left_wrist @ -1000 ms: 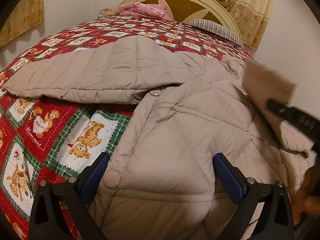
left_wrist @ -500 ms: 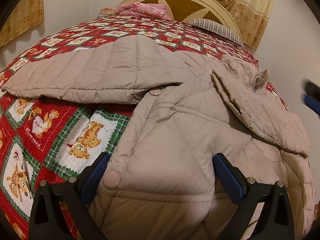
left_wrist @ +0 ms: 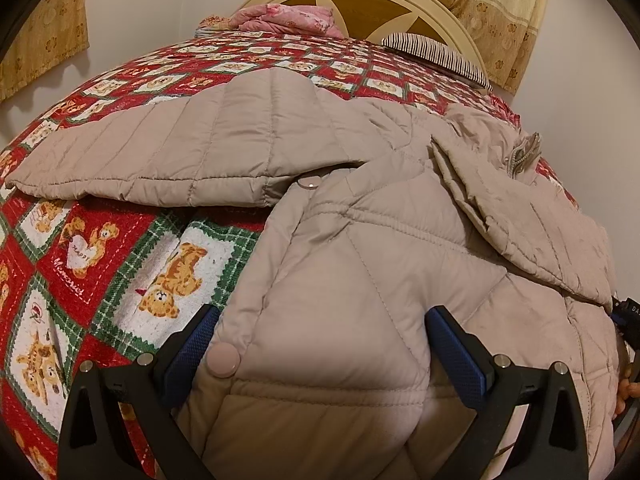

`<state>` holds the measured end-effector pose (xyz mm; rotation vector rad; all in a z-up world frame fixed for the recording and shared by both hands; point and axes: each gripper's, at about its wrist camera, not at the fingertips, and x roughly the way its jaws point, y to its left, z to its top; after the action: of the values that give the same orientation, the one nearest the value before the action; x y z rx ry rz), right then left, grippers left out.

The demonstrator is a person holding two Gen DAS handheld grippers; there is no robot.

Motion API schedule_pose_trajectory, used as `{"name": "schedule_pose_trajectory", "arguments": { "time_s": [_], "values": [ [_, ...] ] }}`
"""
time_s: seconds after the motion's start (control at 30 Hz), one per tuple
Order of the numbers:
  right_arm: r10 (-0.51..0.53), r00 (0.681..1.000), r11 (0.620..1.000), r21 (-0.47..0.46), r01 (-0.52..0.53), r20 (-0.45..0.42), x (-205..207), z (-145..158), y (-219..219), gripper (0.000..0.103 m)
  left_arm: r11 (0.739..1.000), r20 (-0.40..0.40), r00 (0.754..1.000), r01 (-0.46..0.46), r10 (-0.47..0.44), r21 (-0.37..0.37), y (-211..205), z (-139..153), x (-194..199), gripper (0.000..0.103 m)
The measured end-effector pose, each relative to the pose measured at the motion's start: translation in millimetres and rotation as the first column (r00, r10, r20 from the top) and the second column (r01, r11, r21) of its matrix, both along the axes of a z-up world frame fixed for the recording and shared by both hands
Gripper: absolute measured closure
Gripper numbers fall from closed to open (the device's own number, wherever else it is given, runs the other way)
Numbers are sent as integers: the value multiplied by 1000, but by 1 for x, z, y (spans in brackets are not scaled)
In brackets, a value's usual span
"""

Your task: Fold large clothes

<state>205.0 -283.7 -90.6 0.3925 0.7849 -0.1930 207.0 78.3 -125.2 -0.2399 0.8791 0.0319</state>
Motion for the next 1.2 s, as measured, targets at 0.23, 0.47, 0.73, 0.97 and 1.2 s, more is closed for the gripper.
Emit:
{"name": "schedule_pose_trajectory", "arguments": {
  "time_s": [0.23,0.47,0.73,0.97,1.2],
  "values": [
    [-8,1000,989,-146,5,-23,0,5,25,73,997,-41,997,70,-69,14,3,4,-3,1],
    [18,999,998,-56,-16,33,-7,0,3,55,890,151,887,-402,437,-213,161,62,-54,1],
    [33,999,997,-77,-30,31,-4,0,9,47,676,-23,697,-702,716,-224,308,43,-22,1],
    [36,999,995,-95,-34,21,-3,0,12,44,659,-110,691,-717,714,-225,316,5,17,1],
    [37,999,994,-100,-35,20,-2,-1,13,43,765,-31,774,-630,632,-133,300,4,40,53]
  ]
}}
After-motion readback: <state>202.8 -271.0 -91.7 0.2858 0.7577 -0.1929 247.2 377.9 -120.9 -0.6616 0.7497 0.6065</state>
